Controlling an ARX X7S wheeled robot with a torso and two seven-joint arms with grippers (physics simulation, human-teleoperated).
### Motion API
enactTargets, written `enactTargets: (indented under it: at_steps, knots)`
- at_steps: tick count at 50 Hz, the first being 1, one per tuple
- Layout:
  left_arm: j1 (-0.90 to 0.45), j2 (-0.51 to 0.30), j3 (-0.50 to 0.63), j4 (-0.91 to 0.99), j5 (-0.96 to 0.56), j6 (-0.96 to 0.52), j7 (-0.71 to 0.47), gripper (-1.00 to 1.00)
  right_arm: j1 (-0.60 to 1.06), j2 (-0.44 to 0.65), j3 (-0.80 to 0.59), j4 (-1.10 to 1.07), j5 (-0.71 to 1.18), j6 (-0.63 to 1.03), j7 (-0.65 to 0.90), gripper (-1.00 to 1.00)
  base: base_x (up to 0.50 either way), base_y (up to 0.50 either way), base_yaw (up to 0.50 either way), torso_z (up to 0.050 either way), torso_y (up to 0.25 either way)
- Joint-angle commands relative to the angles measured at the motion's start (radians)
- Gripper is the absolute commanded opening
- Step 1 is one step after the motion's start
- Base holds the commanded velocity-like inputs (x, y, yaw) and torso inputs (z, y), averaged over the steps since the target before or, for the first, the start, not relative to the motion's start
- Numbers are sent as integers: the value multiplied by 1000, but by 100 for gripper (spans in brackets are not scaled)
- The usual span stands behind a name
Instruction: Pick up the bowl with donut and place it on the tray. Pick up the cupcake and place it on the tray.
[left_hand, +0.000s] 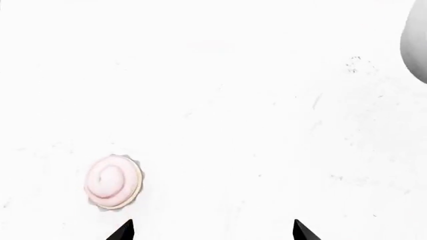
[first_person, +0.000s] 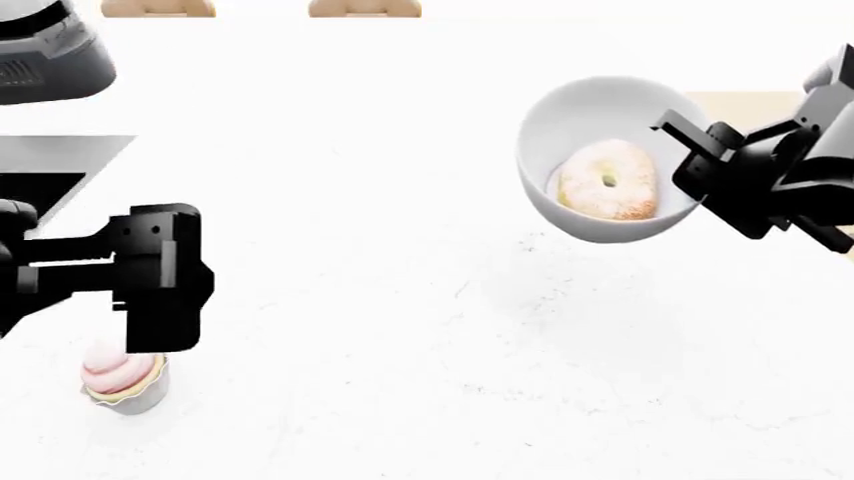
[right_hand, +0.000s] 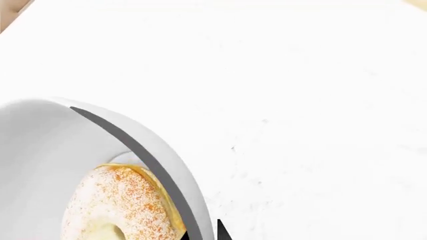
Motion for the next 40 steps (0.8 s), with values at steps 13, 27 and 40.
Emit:
enactTargets:
  at_steps: [13, 27, 40]
  knots:
    - [-33, -106, 65, 51, -23, -33, -95, 100, -15, 5, 2, 54, -28, 17, -78, -100, 0, 0, 0, 0, 1]
    - [-34, -112, 116, -28, 67, -130, -120, 100, -43, 18, 7, 23, -20, 0, -81, -100, 0, 0, 0, 0, 1]
    - [-33, -138, 117, -24, 124, -146, -120, 100, -61, 26, 13, -3, -14, -15, -79, -100, 0, 0, 0, 0, 0]
